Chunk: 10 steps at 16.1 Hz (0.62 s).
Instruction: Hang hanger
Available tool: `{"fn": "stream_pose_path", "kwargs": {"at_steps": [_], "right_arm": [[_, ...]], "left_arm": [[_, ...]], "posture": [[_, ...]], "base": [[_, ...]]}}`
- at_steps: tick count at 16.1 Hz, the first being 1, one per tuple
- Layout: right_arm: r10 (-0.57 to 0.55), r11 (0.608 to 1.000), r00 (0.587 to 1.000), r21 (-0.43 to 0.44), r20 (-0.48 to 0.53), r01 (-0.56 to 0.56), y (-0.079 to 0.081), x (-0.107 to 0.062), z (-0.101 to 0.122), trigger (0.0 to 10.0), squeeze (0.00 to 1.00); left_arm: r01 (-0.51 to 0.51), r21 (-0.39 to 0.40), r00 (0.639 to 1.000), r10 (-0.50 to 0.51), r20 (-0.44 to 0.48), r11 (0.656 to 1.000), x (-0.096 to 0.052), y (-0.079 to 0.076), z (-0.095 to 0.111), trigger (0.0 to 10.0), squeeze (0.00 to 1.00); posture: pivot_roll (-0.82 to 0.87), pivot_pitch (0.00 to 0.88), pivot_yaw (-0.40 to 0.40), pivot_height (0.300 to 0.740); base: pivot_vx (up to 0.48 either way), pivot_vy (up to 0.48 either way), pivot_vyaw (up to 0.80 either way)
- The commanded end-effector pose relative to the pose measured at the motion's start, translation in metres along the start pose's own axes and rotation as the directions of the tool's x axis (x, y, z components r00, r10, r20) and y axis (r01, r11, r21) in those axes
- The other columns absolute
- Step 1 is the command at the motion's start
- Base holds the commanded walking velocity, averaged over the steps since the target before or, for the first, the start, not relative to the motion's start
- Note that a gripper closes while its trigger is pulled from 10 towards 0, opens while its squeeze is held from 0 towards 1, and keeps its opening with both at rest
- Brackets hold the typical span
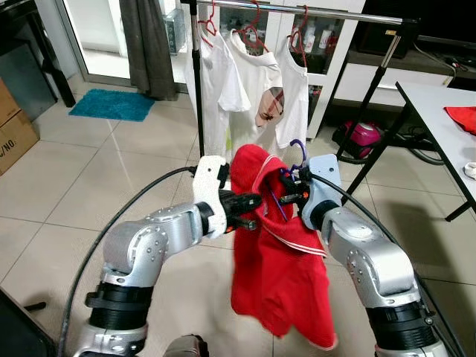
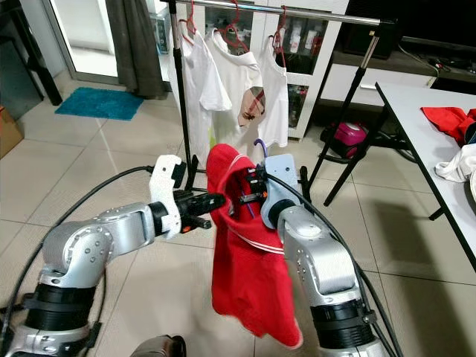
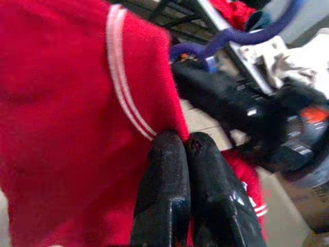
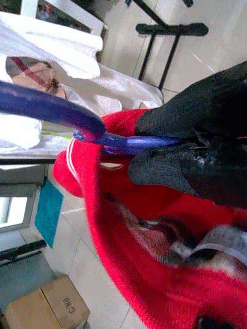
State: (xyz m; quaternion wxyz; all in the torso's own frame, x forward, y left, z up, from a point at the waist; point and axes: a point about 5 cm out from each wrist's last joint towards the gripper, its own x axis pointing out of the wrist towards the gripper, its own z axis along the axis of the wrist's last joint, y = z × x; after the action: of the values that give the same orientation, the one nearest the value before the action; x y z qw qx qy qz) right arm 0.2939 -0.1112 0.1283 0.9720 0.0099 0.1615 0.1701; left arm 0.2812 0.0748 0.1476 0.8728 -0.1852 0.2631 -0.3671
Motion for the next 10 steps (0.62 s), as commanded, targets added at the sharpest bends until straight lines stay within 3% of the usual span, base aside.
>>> {"fn": "stream_pose_path", "kwargs": {"at_steps": [1,2,3,5,7,8,10], "right_arm": [[0.000,1.000,0.999,-0.005,0.039,0.000,-0.001,0.002,0.009,10.0,0.00],[0.003,1.000,0.999,0.001,0.039,-0.003,0.000,0.002,0.009,10.0,0.00],[0.000,1.000,0.999,0.006,0.042,0.000,0.000,0.002,0.008,10.0,0.00],[-0.007,0.999,0.998,0.036,0.062,0.005,-0.003,0.000,0.009,10.0,0.00],[-0.024,0.998,0.996,0.052,0.083,0.019,-0.006,-0.003,0.008,10.0,0.00],[-0.059,0.996,0.993,0.077,0.107,0.051,-0.009,-0.005,0.008,10.0,0.00],[-0.093,0.990,0.987,0.119,0.132,0.077,-0.012,-0.011,0.006,10.0,0.00]], "left_arm": [[0.035,0.041,0.999,-0.036,0.023,0.999,0.001,-0.010,0.011,0.0,0.00],[0.036,0.079,0.999,-0.038,0.016,0.996,0.001,-0.012,0.012,4.2,0.00],[0.052,0.097,0.997,-0.057,0.053,0.994,-0.001,-0.013,0.017,10.0,0.00],[0.106,0.133,0.987,-0.121,0.108,0.985,-0.013,-0.017,0.027,10.0,1.00],[0.132,0.181,0.982,-0.153,0.108,0.975,-0.023,-0.021,0.031,10.0,1.00],[0.127,0.257,0.979,-0.163,0.124,0.958,-0.030,-0.022,0.035,10.0,1.00],[0.041,0.354,0.978,-0.111,0.179,0.934,-0.037,-0.018,0.039,10.0,1.00]], "posture": [[0.01,0.000,-0.010,0.740],[0.01,0.000,-0.009,0.740],[0.00,0.000,-0.007,0.740],[0.00,0.000,-0.005,0.740],[0.00,0.000,-0.005,0.740],[0.01,0.000,-0.005,0.740],[0.01,0.007,-0.009,0.740]], "base": [[0.000,0.000,0.00],[0.000,0.000,0.00],[0.000,0.000,0.00],[0.000,0.000,0.00],[0.000,0.000,0.00],[0.000,0.000,0.00],[0.000,0.000,0.00]]}}
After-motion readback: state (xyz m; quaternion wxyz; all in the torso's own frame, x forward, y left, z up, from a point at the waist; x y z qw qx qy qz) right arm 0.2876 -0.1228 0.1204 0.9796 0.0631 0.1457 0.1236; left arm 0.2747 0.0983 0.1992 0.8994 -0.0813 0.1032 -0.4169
